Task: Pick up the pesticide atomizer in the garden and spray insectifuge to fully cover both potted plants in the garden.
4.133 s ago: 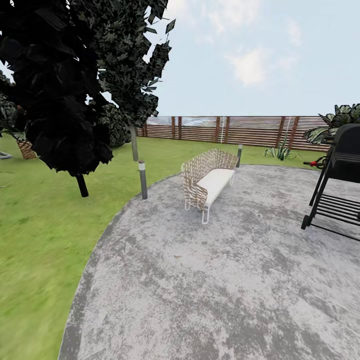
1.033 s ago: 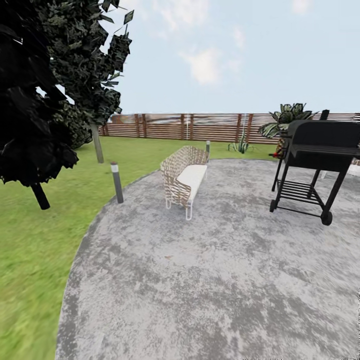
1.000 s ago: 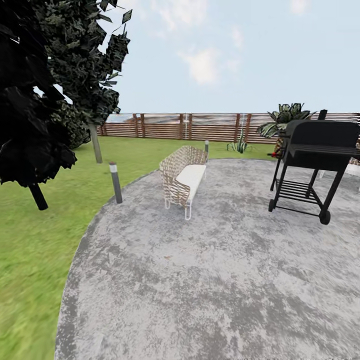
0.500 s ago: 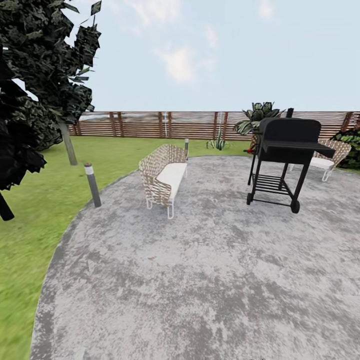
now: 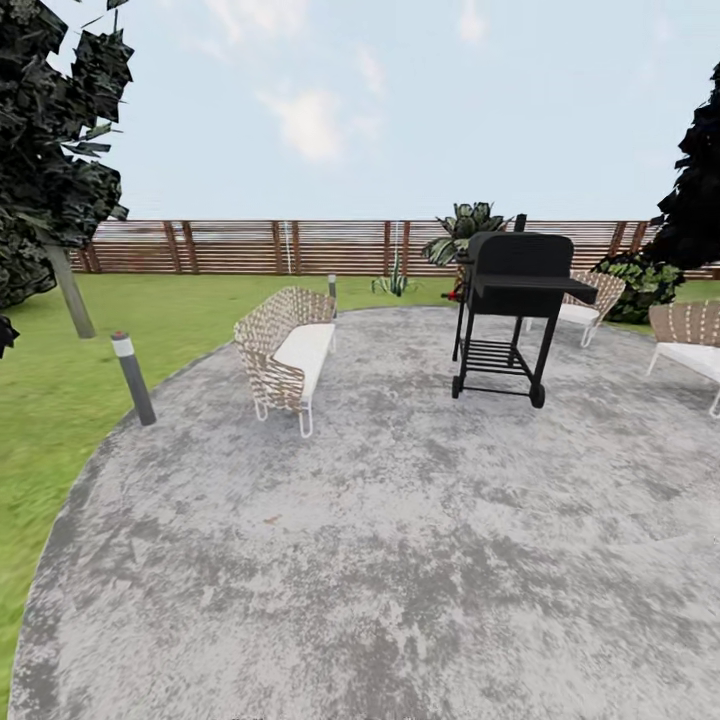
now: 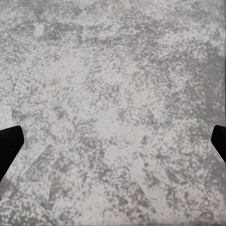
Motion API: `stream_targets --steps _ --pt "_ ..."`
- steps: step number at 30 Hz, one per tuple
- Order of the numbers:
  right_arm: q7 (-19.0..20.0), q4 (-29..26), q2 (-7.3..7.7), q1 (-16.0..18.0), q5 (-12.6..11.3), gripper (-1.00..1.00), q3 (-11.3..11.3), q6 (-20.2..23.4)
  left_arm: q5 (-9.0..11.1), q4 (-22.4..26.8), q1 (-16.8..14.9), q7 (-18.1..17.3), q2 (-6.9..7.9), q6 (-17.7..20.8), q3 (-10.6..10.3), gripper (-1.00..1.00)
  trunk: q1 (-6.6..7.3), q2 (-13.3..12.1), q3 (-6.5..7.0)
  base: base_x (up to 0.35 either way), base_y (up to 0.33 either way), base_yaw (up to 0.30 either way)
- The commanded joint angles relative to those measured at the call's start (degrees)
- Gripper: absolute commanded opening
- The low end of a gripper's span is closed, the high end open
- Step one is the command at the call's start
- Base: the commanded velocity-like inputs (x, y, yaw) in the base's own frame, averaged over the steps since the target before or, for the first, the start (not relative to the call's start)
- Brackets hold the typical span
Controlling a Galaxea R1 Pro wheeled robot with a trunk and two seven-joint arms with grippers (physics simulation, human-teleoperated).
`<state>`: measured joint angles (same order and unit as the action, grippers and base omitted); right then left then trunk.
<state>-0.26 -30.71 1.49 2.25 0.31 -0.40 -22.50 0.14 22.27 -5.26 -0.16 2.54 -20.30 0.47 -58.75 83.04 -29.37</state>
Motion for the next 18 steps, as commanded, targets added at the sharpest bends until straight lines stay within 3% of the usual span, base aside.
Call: stream_targets --steps 1,18 --pt "-0.02 0.04 -0.03 0.04 0.04 1.00 -0.04 -0.18 0.01 -0.03 -0.02 -0.02 0.00 -0.18 0.05 1.00 0.02 0.03 -0.08 -0.198 0.189 -0.283" --pt "-0.07 0.12 0.01 0.04 0.04 1.00 -0.04 -0.18 -0.05 -0.03 -0.02 -0.02 0.00 -0.18 -0.18 1.00 0.02 0.03 -0.14 -0.253 0.207 -0.292"
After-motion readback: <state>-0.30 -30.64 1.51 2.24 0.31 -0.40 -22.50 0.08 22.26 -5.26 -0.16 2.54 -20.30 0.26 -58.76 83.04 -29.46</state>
